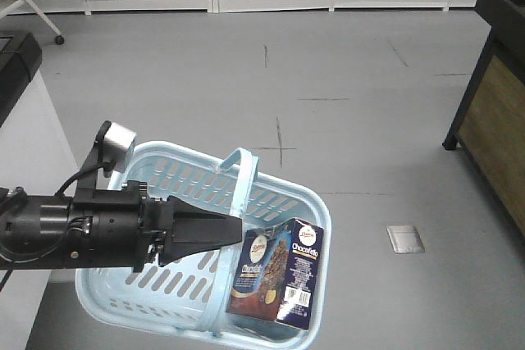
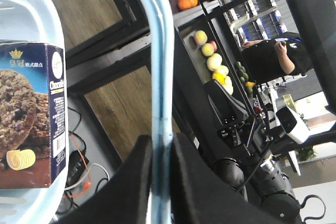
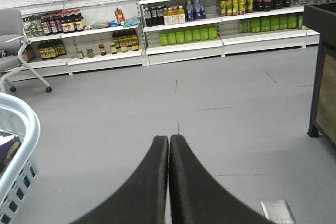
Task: Left arm holds basket, right arm returns cookies
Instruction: 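Drive toward the drink shelves holding the basket in the left gripper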
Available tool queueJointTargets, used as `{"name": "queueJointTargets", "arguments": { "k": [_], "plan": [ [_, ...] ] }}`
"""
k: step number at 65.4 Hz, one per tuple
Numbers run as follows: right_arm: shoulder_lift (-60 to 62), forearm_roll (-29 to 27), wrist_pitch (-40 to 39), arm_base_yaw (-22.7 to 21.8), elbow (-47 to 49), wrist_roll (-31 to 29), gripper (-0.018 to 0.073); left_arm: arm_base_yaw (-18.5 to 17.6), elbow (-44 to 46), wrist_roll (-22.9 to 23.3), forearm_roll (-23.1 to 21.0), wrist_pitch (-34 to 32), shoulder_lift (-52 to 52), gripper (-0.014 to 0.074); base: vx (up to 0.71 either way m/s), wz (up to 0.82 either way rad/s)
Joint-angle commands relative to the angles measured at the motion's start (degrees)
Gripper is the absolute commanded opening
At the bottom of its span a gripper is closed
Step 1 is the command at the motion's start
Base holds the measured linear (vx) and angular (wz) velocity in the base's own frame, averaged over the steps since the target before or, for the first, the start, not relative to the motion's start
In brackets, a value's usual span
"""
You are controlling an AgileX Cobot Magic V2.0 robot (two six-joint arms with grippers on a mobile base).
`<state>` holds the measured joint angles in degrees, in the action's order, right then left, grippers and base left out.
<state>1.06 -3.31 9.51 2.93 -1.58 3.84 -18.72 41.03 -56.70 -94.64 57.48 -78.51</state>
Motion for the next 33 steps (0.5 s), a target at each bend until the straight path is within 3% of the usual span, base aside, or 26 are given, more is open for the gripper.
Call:
{"name": "queueJointTargets", "arguments": {
  "k": [1, 33],
  "plan": [
    [0.2, 0.1, -4.0, 0.0, -1.2, -0.1, -0.0008, -0.3, 1.7, -1.1, -6.9, 3.4, 1.8, -0.0008, 0.39, 0.05],
    [0.2, 0.1, -4.0, 0.0, -1.2, -0.1, -0.0008, -0.3, 1.7, -1.1, -6.9, 3.4, 1.8, -0.0008, 0.38, 0.03]
  ]
}}
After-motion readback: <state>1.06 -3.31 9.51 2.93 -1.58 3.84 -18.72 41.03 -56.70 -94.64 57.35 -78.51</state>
